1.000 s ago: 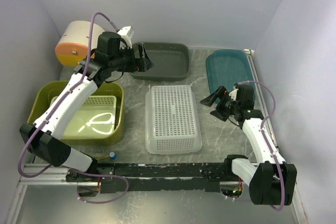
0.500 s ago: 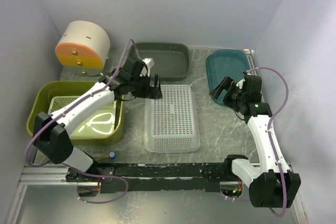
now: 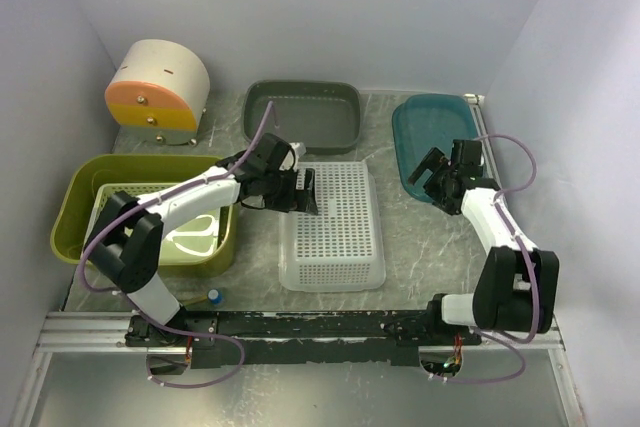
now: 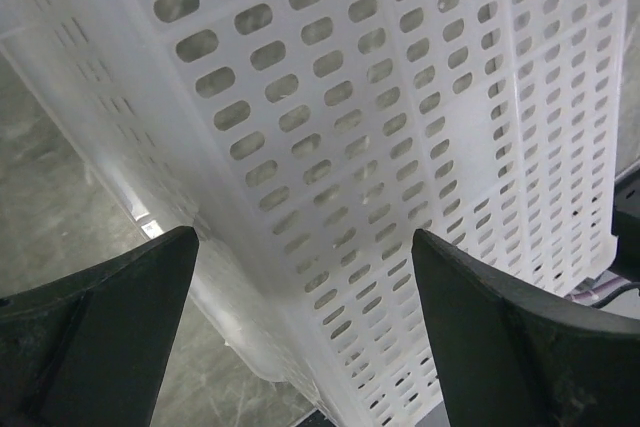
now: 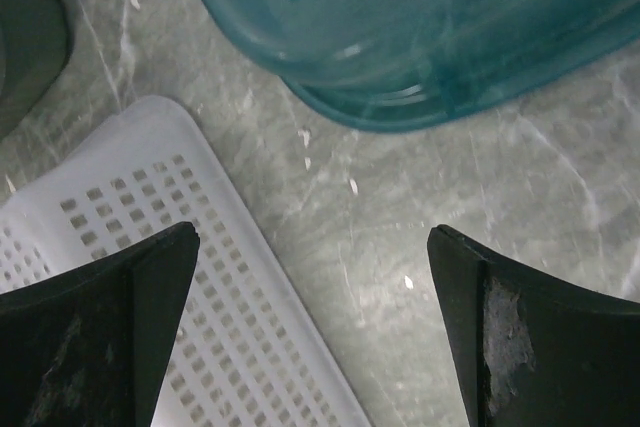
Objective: Turn the large container upside down
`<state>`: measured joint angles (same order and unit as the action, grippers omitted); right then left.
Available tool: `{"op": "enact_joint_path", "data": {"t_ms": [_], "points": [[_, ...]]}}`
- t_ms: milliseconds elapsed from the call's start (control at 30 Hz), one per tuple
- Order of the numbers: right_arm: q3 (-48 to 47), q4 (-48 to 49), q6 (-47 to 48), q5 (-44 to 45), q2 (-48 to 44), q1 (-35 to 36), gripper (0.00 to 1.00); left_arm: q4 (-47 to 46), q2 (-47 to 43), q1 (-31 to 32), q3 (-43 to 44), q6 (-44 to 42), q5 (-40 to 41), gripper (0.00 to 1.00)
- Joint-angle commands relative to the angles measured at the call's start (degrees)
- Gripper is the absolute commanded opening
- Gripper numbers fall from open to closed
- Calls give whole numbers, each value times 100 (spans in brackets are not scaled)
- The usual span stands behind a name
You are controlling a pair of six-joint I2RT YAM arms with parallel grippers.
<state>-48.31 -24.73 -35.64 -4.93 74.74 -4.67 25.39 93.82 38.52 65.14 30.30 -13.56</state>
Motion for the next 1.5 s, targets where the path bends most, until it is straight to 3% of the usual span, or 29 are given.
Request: {"op": "enact_joint_path", "data": {"t_ms": [0, 233, 367, 533, 667, 900, 1100, 1233, 1467], "points": [[-14, 1465, -204, 81, 414, -97, 100, -539, 157, 183, 30, -48, -665, 100], [-410, 2545, -276, 142, 1575, -457, 100, -670, 431, 579, 255, -87, -865, 99], [-793, 2558, -227, -176, 1945, -561, 100, -719, 697, 833, 491, -62, -884, 100], [-709, 2468, -104, -573, 1238, -562, 100, -863, 1070, 1090, 860, -11, -992, 99], [-863, 1573, 40, -755, 601, -553, 100, -1023, 1567, 1356, 1328, 143, -1183, 99], [-1536, 300, 258, -268, -657, -559, 100, -1904, 2438, 1663, 2183, 911, -1514, 100], [-2010, -133, 320, -300, -1006, -562, 100, -2006, 3056, 1901, 3175, 997, -1849, 100], [-2034, -375, 404, -297, -1098, -562, 100, -2204, 2581, 1905, 2739, 907, -1979, 100], [-1912, -673, 529, -138, -1464, -562, 100, -1527, 1703, 1878, 1838, 492, -1705, 100]]}}
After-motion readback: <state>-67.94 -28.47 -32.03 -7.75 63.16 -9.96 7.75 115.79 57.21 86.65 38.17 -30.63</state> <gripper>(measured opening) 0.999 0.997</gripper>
